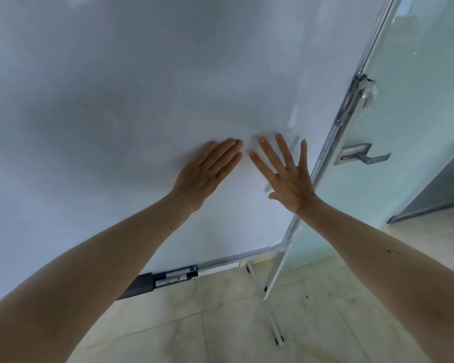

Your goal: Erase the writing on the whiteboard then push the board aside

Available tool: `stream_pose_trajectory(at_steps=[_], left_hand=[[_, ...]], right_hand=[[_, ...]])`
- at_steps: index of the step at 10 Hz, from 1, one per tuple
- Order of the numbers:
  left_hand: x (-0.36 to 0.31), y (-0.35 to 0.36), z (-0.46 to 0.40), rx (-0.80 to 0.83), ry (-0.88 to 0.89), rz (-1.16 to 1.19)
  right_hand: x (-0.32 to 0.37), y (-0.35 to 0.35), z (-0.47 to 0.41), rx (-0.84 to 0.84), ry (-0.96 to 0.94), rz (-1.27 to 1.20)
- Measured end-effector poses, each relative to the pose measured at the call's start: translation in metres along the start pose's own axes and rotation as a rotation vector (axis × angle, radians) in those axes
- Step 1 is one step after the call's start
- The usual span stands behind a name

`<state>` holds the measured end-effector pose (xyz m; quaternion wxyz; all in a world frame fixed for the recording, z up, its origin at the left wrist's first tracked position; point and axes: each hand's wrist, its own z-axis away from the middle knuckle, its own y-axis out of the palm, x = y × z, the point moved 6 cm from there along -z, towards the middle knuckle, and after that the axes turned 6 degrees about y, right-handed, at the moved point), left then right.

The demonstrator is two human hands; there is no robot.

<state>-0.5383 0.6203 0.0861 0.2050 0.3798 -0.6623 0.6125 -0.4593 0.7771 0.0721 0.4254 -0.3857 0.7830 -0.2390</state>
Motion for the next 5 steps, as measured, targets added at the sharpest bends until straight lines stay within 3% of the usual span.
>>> stream_pose_trajectory(at_steps=[2,5], left_hand=[[0.001,0.006,-0.004,-0.038,-0.008,-0.004],[0.005,-0.002,0.014,-0.077,-0.059,-0.038]], right_hand=[[-0.004,0.014,-0.009,-0.197,0.0,0.009],[-0.005,0.01,-0.007,-0.276,-0.01,-0.023]])
